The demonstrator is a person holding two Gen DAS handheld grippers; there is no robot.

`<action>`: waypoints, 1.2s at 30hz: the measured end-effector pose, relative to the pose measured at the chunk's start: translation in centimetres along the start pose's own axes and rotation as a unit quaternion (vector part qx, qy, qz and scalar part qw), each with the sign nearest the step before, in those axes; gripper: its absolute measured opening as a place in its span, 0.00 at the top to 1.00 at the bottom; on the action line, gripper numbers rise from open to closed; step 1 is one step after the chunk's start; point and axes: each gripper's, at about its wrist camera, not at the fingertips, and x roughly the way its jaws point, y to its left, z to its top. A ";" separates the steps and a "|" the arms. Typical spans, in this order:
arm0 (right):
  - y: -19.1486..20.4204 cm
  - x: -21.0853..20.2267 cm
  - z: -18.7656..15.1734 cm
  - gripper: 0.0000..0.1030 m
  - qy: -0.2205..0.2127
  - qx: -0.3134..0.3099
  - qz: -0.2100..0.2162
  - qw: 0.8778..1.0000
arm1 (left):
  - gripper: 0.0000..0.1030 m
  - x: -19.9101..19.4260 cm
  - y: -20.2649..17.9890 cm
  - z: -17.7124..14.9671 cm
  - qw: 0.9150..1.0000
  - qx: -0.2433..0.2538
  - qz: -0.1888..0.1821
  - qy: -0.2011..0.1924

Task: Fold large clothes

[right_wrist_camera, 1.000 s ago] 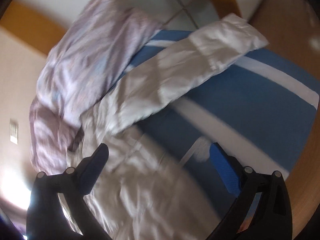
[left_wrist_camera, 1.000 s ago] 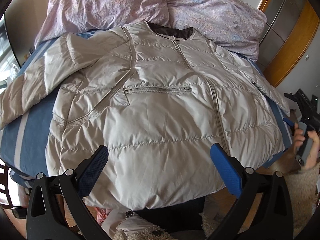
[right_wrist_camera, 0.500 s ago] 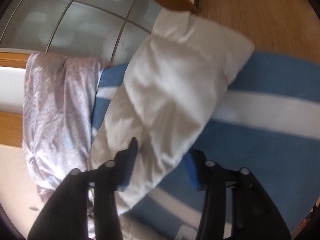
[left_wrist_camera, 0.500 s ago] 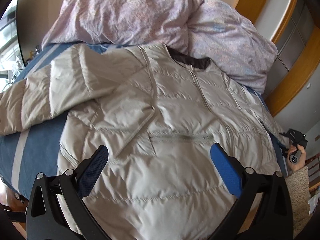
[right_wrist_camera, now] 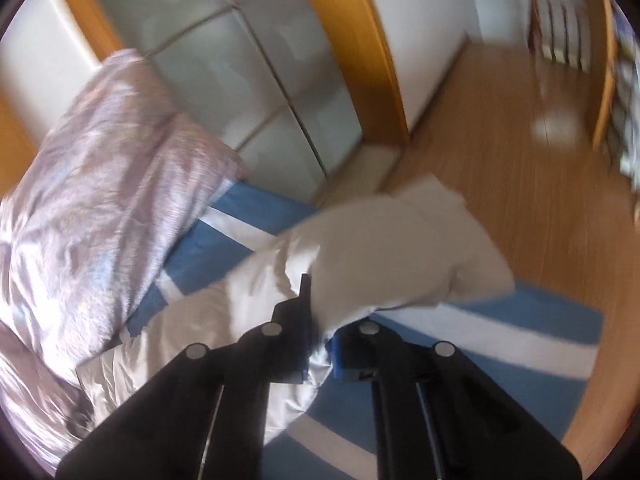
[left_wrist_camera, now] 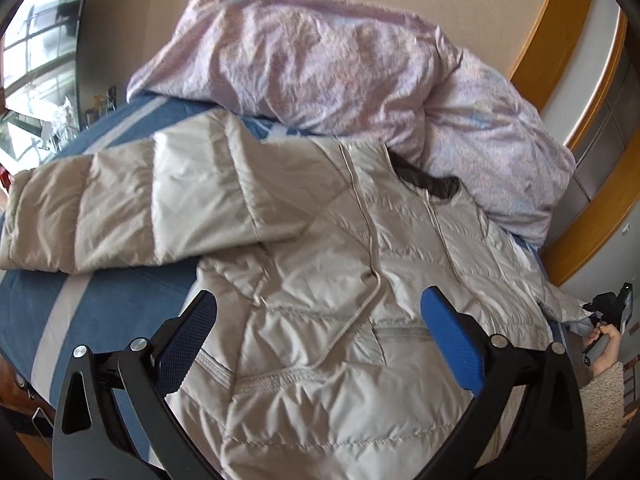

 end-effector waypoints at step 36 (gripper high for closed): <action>33.0 -11.1 -34.7 0.44 0.131 -0.606 0.223 0.752 | 0.01 -2.5 12.3 1.3 0.987 -0.147 0.038 -0.055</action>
